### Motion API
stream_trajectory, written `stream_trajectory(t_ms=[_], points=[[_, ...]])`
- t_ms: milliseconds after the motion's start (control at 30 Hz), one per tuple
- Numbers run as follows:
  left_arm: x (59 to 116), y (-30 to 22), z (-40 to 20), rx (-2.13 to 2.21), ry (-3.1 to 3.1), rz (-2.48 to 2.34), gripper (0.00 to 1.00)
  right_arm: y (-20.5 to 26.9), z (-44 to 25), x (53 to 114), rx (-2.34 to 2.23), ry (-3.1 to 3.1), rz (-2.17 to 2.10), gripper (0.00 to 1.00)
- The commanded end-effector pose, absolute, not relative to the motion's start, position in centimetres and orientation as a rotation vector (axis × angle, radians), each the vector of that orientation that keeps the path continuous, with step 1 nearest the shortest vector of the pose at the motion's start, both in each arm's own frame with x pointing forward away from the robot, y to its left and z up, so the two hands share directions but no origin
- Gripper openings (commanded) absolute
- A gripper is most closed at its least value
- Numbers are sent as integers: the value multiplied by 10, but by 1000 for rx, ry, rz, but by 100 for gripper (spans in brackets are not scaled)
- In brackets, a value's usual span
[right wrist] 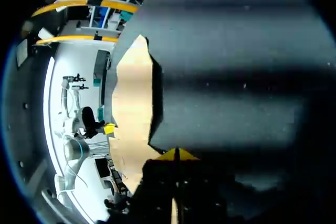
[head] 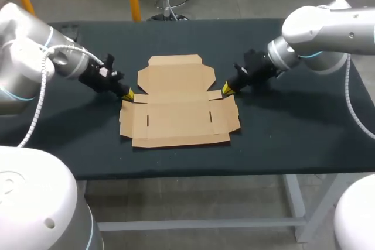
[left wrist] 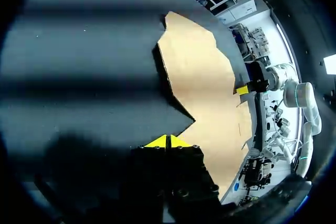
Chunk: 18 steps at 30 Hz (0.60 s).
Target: Assemble the packaging by folding the flat box into shape, placing the metal phone stand inside, and closing the box properly
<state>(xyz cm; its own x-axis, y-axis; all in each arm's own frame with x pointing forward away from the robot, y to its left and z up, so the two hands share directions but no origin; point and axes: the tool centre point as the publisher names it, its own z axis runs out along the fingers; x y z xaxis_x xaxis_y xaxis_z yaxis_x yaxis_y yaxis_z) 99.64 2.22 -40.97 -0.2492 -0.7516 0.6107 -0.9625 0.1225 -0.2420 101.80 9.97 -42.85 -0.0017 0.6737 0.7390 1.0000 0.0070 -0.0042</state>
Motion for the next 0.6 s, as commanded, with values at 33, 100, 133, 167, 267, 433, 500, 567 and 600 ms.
stream_trajectory(t_ms=[33, 100, 133, 167, 267, 433, 500, 567, 600], points=[[998, 21, -411, 1659, -2065, 861, 0, 100, -436, 1023, -1712, -1723, -759, 0], [997, 20, -411, 1656, -2064, 863, 0, 103, -437, 1024, -1703, -1723, -762, 0], [997, 20, -411, 1654, -2063, 864, 0, 104, -437, 1023, -1700, -1724, -763, 0], [996, 20, -411, 1653, -2062, 865, 0, 107, -437, 1023, -1694, -1725, -764, 0], [995, 19, -411, 1650, -2061, 868, 0, 113, -436, 1021, -1682, -1734, -767, 0], [994, 16, -411, 1641, -2061, 870, 0, 119, -435, 1021, -1666, -1740, -772, 0], [994, 16, -411, 1638, -2060, 871, 0, 120, -434, 1020, -1662, -1742, -774, 0], [993, 15, -411, 1637, -2061, 872, 0, 121, -433, 1019, -1659, -1744, -776, 0], [993, 15, -411, 1637, -2061, 872, 0, 122, -433, 1019, -1658, -1746, -777, 0]])
